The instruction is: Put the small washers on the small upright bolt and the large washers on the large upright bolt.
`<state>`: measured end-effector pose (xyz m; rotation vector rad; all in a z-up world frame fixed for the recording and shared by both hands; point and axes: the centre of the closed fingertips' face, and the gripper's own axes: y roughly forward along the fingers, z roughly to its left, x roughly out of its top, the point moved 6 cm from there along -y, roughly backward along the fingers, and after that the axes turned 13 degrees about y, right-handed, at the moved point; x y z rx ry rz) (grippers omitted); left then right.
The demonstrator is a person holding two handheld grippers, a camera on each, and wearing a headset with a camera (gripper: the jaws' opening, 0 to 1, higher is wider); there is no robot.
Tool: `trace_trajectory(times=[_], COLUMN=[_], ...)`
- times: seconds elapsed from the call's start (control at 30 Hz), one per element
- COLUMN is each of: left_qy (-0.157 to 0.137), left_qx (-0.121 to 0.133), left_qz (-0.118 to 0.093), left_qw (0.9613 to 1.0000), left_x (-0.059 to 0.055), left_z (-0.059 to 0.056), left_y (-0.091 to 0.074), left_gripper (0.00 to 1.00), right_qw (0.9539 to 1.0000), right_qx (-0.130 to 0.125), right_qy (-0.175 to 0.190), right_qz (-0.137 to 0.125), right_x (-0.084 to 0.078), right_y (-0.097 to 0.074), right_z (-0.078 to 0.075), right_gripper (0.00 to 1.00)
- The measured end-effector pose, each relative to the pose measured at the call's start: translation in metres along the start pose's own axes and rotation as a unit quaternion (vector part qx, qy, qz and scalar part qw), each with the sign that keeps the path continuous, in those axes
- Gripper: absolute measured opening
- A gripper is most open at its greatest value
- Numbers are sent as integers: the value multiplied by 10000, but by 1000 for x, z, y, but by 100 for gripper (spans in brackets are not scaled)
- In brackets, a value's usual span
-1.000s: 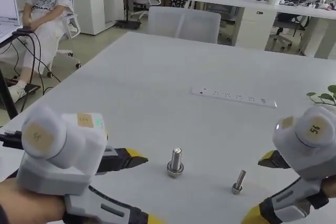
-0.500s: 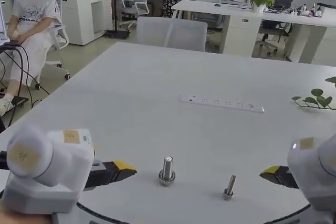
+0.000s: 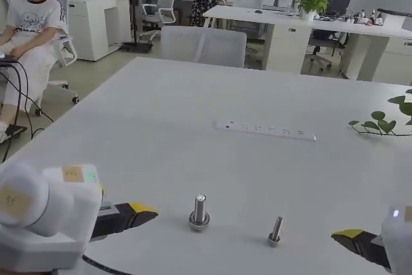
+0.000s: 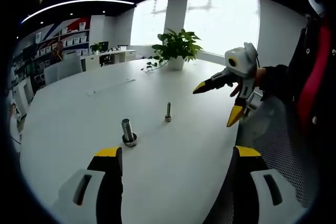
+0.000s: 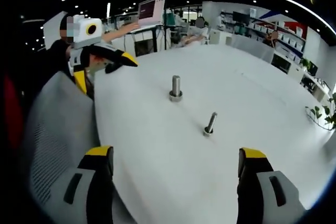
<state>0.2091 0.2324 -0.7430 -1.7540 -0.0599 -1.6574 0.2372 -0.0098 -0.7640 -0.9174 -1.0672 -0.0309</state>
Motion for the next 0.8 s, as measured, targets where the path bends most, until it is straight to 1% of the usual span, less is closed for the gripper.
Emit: trace_trajectory(times=[0.1,0.17,0.27,0.4,0.8], left_qy=[-23,-24,-34,-44,-52], left_qx=[6,7,10,14,46], left_qz=[-22,-18,-38,-41,-96], left_qw=[10000,10000,10000,10000,9999], left_x=[0,0,0,0,1], left_z=[0,-1,-1,-2,-4], left_y=[0,0,1,1,-2], left_gripper=[87,86,86,86,86], right_qw=[10000,9999,9997,9997,9997], right_qx=[22,-29,-37,-61,-77], right_qy=[73,81,152,141,93], right_qz=[-44,-107,-174,-166,-200], right_x=[-2,-3,-5,-6,-3], right_y=[-1,-2,-2,-1,-4], right_z=[2,2,4,6,7], right_gripper=[100,100,100,100,100])
